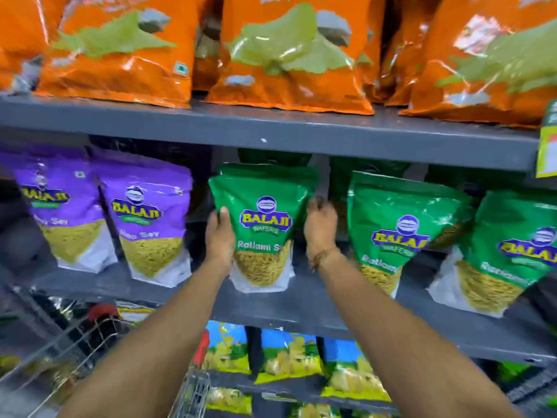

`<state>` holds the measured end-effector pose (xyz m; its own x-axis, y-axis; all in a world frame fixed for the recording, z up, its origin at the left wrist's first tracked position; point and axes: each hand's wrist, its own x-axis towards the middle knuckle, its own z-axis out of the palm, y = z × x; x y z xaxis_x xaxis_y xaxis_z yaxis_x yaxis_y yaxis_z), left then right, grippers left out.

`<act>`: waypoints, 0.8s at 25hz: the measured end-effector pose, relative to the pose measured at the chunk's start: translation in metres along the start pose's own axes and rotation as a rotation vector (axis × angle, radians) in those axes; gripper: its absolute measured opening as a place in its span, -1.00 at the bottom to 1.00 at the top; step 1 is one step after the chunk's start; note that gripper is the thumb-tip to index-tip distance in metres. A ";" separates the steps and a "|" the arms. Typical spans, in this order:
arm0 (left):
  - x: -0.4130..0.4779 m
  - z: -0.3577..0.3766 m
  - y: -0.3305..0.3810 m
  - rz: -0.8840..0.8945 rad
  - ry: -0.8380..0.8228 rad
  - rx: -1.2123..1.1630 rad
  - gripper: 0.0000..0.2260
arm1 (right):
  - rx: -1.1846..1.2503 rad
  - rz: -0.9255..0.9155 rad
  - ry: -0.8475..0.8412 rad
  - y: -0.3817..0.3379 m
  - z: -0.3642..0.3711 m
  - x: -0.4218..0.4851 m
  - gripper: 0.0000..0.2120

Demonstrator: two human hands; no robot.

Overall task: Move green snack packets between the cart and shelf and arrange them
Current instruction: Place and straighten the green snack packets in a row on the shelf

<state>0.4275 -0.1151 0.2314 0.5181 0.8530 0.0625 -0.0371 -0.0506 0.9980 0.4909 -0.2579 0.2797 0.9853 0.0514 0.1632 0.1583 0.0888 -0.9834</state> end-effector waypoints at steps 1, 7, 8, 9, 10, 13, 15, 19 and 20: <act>0.006 -0.002 0.002 0.028 -0.043 0.014 -0.70 | 0.051 0.006 0.035 -0.004 0.002 0.005 -0.78; 0.005 -0.016 -0.019 -0.003 -0.389 -0.039 -0.67 | 0.239 0.267 -0.155 0.076 0.008 -0.020 -0.42; 0.002 -0.023 -0.032 -0.017 -0.483 0.007 -0.66 | 0.182 0.262 -0.240 0.087 0.007 -0.034 -0.44; -0.003 -0.029 -0.043 -0.014 -0.522 0.094 -0.63 | 0.134 0.241 -0.292 0.094 0.006 -0.047 -0.48; -0.005 -0.033 -0.051 -0.006 -0.500 0.176 -0.58 | 0.110 0.221 -0.313 0.099 0.007 -0.054 -0.50; -0.011 -0.030 -0.052 -0.005 -0.435 0.171 -0.53 | 0.013 0.226 -0.253 0.094 0.007 -0.064 -0.52; -0.024 -0.025 -0.047 0.002 -0.247 0.075 -0.56 | -0.034 0.240 -0.046 0.087 -0.001 -0.073 -0.57; -0.099 -0.008 -0.065 -0.091 0.058 0.137 -0.59 | 0.052 0.322 0.571 0.070 -0.050 -0.087 -0.60; -0.129 0.006 -0.064 -0.086 -0.100 0.095 -0.55 | 0.040 0.323 0.688 0.064 -0.071 -0.081 -0.59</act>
<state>0.3681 -0.2253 0.1591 0.5984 0.8007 -0.0272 0.0897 -0.0332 0.9954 0.4263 -0.3274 0.1975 0.8024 -0.5501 -0.2313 -0.1345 0.2109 -0.9682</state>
